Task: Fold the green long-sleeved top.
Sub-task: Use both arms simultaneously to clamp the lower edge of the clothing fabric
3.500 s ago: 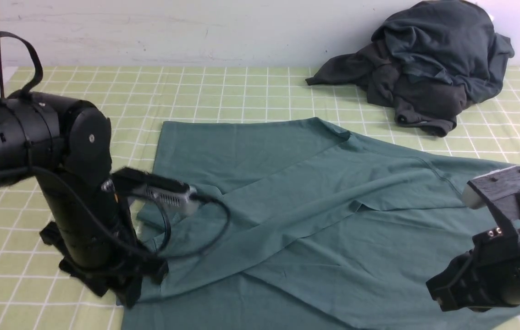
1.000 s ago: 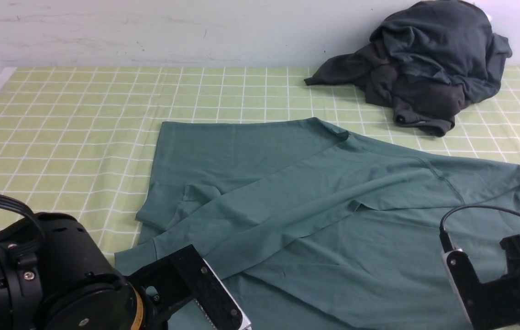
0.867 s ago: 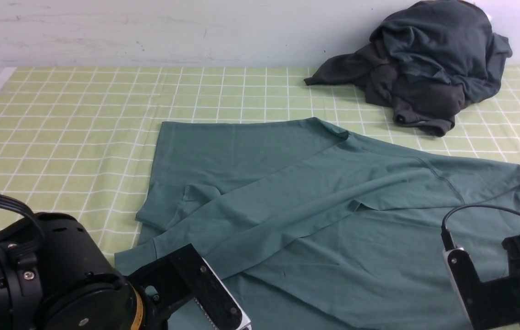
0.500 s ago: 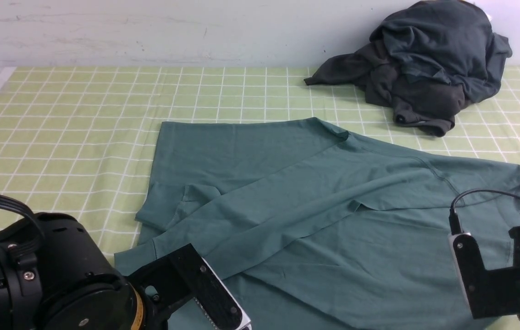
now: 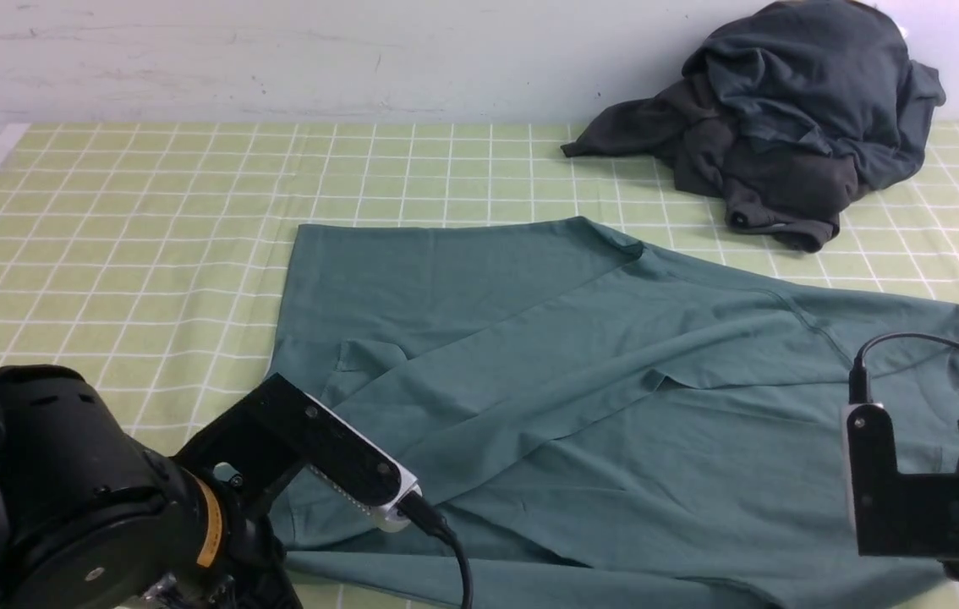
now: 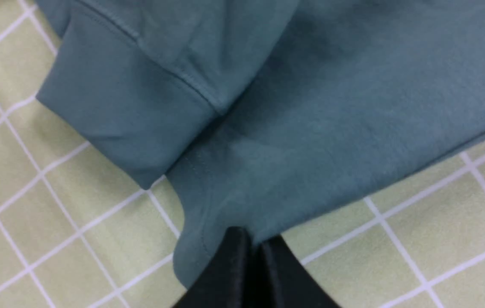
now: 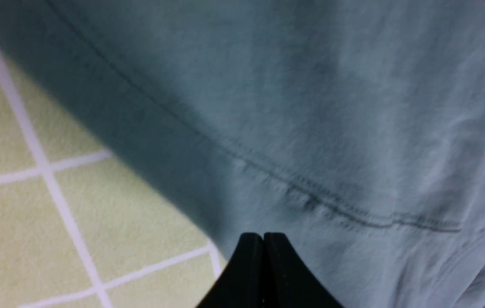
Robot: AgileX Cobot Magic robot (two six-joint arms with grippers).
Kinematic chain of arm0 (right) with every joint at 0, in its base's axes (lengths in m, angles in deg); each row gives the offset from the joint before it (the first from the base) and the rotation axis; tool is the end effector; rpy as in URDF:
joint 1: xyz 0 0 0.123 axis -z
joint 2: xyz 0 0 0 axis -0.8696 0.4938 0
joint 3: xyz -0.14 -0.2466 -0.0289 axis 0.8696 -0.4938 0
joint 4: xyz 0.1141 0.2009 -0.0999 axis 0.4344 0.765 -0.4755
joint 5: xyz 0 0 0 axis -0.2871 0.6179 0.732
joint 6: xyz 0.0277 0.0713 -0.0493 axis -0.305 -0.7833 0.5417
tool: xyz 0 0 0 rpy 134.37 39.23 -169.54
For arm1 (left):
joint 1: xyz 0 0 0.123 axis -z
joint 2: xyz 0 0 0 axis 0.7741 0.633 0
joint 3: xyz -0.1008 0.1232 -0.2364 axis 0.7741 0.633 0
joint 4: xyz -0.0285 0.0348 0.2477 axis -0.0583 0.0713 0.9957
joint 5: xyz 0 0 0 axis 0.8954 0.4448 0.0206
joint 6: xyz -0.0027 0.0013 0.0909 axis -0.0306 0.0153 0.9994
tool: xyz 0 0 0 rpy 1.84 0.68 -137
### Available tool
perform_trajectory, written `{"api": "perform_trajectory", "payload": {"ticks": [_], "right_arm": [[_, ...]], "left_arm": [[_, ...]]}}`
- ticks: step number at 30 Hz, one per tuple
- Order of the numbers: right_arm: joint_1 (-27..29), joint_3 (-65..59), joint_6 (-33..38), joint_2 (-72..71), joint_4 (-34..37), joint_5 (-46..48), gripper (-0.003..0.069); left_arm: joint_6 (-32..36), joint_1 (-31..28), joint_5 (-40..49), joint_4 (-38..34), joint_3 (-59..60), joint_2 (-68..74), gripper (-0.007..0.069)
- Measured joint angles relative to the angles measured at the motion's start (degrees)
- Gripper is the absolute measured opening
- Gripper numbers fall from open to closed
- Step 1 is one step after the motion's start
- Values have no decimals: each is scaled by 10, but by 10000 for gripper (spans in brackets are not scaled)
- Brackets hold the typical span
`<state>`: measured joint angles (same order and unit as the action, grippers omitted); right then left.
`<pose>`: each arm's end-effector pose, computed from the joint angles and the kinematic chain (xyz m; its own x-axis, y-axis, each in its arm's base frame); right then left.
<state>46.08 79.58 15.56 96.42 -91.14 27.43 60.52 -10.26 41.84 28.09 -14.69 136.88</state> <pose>0.2169 0.0239 0.1623 -0.2679 -0.9452 0.1866 -0.9137 0.1879 -0.3604 0.1759 -0.1278 0.2258 -0.7420 0.5854 -0.3267 0.5652 0.8083 0.1647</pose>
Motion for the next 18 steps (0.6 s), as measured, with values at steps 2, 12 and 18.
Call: {"api": "perform_trajectory", "payload": {"ticks": [2, 12, 18], "right_arm": [[0, 0, -1, 0, -4, 15, 0], [0, -6, -2, 1, -9, 8, 227], [0, -8, -18, 35, -54, -32, 243]], "left_arm": [[13, 0, 2, 1, 0, 0, -1], [21, 0, 4, -1, 0, 0, -1], [22, 0, 4, -2, 0, 0, -1]]}}
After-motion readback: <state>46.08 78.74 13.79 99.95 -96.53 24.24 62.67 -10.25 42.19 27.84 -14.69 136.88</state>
